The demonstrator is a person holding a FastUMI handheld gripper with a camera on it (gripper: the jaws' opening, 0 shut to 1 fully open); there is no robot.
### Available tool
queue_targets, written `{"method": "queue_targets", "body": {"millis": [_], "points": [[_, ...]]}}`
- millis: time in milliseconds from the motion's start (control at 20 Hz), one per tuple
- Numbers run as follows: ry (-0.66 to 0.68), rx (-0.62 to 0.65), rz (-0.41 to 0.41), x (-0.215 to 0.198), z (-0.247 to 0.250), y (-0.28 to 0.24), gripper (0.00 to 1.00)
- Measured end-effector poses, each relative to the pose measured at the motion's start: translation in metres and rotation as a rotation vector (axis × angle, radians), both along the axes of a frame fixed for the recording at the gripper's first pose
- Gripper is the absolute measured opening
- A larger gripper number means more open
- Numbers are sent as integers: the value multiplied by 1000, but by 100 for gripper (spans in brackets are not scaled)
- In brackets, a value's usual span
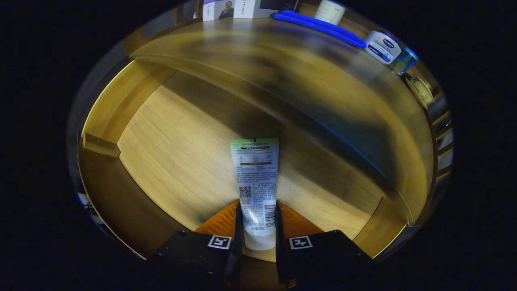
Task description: Pull open the drawer, take out the items inside it, and place them on the countertop above the cabinet.
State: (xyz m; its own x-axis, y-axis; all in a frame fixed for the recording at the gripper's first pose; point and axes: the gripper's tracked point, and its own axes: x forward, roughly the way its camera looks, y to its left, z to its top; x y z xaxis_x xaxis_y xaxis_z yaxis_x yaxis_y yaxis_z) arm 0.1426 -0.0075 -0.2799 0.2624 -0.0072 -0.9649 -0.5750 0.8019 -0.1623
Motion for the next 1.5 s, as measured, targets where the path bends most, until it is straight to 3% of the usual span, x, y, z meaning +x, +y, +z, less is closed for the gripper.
{"method": "queue_targets", "body": {"millis": [300,1150,1350,1500], "points": [[-47,50,8,2,13,7,37],[-146,44,289,-31,90,51,37],[-187,108,278,-32,119,63,37],[-245,151,222,-19,144,60,37]]}}
